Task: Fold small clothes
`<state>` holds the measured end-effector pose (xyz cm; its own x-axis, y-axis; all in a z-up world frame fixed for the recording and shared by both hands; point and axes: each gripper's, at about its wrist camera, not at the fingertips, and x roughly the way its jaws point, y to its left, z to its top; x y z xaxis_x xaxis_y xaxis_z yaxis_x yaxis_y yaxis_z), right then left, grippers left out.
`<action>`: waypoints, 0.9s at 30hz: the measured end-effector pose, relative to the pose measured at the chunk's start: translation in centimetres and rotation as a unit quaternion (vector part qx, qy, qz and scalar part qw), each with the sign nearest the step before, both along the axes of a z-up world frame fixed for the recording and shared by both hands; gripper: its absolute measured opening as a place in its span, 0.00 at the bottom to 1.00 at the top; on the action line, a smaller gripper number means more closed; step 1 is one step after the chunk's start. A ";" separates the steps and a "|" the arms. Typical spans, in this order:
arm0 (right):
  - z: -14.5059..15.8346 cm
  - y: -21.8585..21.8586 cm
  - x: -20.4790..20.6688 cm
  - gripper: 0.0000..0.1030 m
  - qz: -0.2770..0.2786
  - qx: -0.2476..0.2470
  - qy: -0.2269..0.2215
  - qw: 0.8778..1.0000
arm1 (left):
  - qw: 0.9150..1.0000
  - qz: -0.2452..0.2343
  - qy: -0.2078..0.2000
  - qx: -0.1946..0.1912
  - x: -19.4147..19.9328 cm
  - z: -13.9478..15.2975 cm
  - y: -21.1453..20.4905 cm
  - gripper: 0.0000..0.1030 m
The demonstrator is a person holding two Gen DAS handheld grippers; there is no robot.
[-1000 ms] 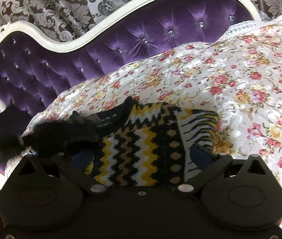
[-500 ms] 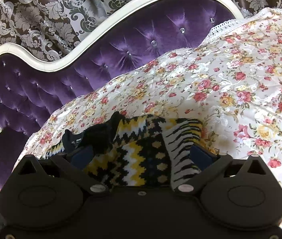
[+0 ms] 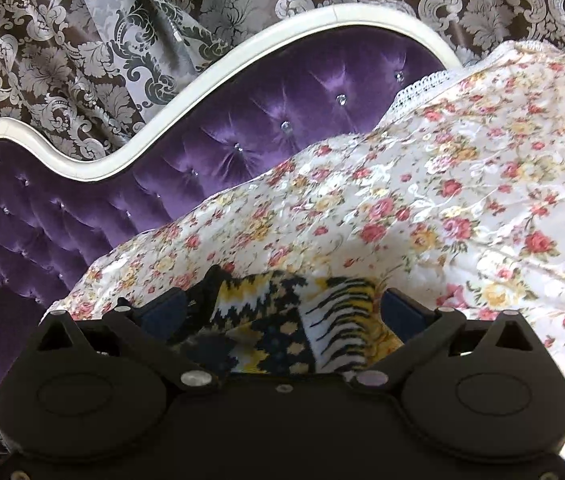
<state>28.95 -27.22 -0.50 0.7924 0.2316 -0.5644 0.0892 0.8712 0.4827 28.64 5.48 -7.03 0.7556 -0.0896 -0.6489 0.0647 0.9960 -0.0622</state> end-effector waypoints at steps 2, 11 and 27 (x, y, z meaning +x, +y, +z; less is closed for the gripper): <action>-0.1 0.5 0.2 1.00 0.012 -0.004 0.006 1.000 | 1.000 0.001 0.000 0.006 -0.1 -0.2 0.0 0.49; -1.2 4.9 0.7 1.00 0.094 -0.090 0.043 0.991 | 0.999 -0.001 -0.024 0.023 -0.8 -0.9 -0.3 0.50; -2.7 8.8 0.9 1.00 0.150 -0.220 0.087 0.960 | 0.998 0.000 -0.041 0.045 -1.2 -1.3 -1.0 0.50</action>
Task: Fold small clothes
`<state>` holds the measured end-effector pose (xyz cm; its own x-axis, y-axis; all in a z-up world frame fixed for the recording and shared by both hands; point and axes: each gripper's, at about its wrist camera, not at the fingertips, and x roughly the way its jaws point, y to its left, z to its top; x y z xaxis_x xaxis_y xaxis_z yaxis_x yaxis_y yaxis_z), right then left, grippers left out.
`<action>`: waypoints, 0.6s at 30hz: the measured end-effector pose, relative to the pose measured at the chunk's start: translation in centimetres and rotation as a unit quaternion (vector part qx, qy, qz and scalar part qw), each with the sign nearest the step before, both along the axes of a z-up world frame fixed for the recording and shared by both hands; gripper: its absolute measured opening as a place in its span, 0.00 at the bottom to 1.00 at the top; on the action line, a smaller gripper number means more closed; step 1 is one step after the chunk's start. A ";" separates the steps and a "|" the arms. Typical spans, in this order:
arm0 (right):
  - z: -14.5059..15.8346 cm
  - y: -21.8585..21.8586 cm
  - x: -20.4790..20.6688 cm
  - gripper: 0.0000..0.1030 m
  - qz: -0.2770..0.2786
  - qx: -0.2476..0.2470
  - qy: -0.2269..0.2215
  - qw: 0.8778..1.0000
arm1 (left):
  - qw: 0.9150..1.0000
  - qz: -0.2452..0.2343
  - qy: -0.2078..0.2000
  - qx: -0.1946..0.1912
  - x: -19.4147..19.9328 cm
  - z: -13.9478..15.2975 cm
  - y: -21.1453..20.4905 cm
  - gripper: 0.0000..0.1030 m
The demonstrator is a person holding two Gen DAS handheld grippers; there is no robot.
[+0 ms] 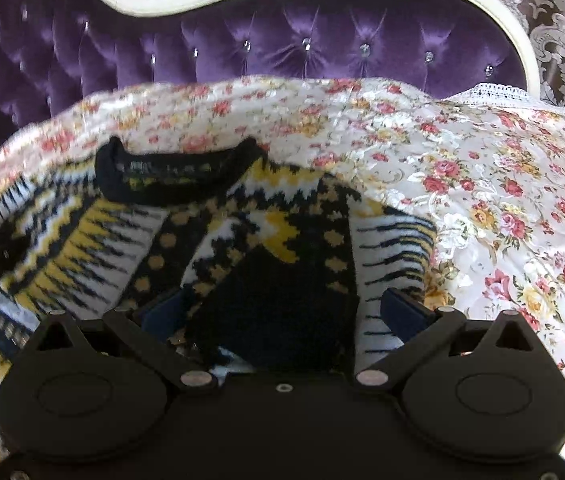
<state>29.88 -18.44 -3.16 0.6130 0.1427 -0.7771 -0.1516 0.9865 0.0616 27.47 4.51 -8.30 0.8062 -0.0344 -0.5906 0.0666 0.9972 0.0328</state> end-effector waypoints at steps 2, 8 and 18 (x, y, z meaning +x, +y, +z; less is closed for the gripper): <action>-0.3 0.7 -0.1 1.00 0.011 -0.026 0.002 1.000 | 1.000 0.000 -0.001 0.001 0.0 0.0 0.0 0.50; -0.4 1.5 -0.4 1.00 0.022 -0.050 -0.005 0.998 | 1.000 -0.001 -0.004 0.008 -0.1 -0.1 -0.1 0.50; -0.4 2.7 -0.6 1.00 0.031 -0.082 -0.016 0.996 | 1.000 -0.001 -0.008 0.016 -0.1 -0.2 -0.3 0.50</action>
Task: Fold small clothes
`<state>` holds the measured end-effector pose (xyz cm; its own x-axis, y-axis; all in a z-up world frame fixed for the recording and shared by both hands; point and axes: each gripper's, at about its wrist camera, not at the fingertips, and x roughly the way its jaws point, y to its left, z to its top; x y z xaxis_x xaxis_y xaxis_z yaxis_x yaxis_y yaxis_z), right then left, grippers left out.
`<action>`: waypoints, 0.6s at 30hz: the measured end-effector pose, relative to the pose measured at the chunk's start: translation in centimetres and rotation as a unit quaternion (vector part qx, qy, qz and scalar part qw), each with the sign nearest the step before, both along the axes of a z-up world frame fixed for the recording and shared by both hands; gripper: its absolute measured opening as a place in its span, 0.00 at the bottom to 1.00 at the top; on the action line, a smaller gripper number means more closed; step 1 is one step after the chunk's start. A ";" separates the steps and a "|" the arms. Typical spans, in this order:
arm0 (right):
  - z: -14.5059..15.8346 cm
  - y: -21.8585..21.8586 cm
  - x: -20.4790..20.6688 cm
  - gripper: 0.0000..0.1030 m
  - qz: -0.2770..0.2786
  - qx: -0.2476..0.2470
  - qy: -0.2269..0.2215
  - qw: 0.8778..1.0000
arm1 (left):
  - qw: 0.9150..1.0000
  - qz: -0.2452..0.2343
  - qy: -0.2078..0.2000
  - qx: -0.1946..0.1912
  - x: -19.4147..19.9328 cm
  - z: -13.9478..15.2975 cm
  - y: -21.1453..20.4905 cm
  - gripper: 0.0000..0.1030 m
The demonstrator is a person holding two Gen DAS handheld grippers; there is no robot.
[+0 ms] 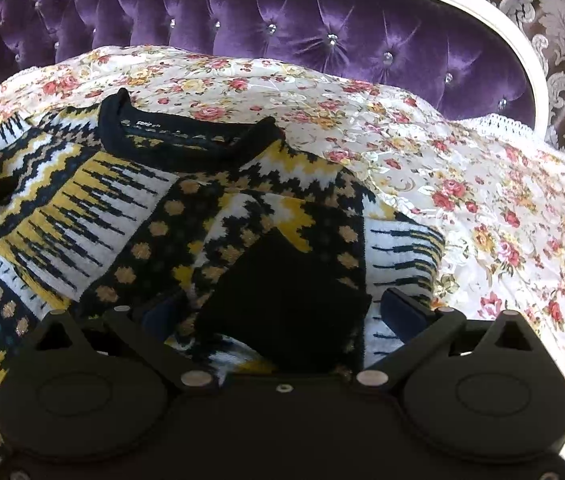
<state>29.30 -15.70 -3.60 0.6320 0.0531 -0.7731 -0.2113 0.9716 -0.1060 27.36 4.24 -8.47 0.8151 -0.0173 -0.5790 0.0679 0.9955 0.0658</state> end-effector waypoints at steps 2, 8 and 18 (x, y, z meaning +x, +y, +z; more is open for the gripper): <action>0.0 0.2 0.1 1.00 -0.003 -0.002 0.002 1.000 | 1.000 0.000 0.000 0.001 0.0 0.0 0.0 0.50; 0.1 -2.9 1.6 1.00 -0.082 0.122 0.081 0.986 | 1.000 0.000 -0.001 0.004 0.0 0.0 -0.1 0.51; 0.1 -12.5 1.2 0.59 -0.168 0.397 0.075 0.899 | 1.000 -0.001 -0.002 0.003 0.0 0.0 -0.1 0.51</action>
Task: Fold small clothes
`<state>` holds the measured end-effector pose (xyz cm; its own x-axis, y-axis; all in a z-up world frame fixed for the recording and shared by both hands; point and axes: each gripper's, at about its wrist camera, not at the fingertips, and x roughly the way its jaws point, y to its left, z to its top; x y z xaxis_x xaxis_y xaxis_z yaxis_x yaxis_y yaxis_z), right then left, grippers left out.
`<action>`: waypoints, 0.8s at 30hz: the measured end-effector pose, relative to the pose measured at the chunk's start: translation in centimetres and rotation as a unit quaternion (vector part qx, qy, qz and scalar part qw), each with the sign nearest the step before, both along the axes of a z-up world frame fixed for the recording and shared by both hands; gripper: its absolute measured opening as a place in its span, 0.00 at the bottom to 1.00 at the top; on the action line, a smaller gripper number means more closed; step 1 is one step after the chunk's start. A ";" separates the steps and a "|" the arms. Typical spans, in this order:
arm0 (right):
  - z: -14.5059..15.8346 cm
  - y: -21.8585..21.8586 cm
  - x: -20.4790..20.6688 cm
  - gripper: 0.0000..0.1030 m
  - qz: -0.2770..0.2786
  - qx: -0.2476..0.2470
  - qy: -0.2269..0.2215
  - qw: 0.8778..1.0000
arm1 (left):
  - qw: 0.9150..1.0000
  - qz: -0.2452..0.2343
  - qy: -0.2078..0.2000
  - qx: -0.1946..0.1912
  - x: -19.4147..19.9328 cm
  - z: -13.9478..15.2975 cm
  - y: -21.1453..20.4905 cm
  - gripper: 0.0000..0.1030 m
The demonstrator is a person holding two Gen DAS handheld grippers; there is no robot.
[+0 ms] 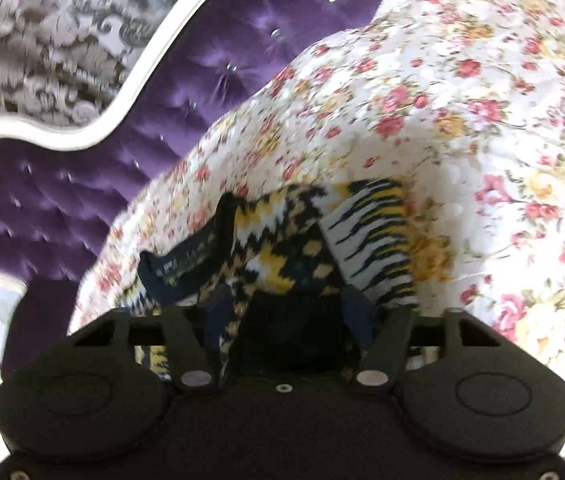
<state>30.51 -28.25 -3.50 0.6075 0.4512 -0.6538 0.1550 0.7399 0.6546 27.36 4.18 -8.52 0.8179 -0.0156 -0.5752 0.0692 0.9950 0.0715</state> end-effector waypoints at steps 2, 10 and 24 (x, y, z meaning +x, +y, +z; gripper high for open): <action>-0.2 -0.1 -0.1 0.55 0.005 0.010 -0.007 1.000 | 1.000 0.000 -0.001 -0.001 0.0 0.0 0.0 0.51; -0.7 0.8 0.1 0.54 0.027 -0.024 0.024 0.999 | 1.000 0.000 -0.002 -0.003 -0.1 -0.1 0.0 0.50; 1.6 0.8 -1.1 0.13 0.010 -0.111 -0.048 0.993 | 1.000 0.002 -0.005 -0.009 -0.2 -0.1 0.1 0.50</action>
<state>29.36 -27.45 -1.95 0.6650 0.3148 -0.6773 0.0840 0.8696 0.4866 27.15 4.27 -8.61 0.8233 -0.0226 -0.5672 0.0645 0.9965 0.0539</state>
